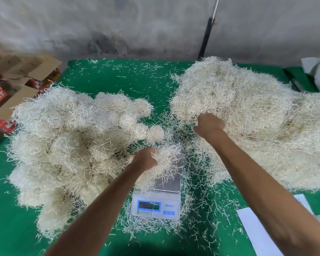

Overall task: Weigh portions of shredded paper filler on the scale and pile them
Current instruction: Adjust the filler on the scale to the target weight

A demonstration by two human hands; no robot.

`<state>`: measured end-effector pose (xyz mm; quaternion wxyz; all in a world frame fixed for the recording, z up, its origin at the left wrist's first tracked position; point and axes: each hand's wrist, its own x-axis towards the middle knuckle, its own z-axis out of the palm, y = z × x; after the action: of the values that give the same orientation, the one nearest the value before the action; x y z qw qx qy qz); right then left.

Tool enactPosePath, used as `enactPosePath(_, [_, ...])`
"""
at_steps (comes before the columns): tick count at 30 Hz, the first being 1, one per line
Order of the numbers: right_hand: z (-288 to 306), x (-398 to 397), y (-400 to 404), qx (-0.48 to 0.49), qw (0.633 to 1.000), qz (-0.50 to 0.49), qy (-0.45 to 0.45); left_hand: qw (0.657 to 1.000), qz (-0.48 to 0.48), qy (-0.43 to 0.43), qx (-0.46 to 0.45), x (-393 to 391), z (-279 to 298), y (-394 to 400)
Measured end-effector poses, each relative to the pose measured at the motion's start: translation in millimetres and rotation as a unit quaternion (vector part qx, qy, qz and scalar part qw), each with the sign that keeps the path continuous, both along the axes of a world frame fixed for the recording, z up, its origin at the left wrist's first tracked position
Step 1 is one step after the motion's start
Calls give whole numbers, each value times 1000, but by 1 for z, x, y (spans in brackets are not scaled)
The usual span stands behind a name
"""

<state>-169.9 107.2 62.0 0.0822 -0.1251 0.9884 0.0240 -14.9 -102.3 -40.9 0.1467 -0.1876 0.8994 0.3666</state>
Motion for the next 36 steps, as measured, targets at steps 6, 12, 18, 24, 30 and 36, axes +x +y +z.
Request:
enactPosePath(6, [-65,73,-23,-213,946,42,-241,988,-79,106,79,22,2,4])
enactPosePath(12, [-108,111,-9,-312,940,-13,-136,974,23,216,69,54,5,-18])
enactPosePath(18, [-111,124,2,-329,939,-61,-78,967,73,229,81,82,-6,-27])
enactPosePath(24, [-125,143,9,-330,938,-72,-84,959,107,227,127,94,-7,-23])
enactPosePath(30, [-122,148,10,-352,928,-91,-81,953,122,242,135,97,-2,-26])
enactPosePath(36, [-121,147,11,-388,910,-118,-83,955,159,222,118,92,-4,-30])
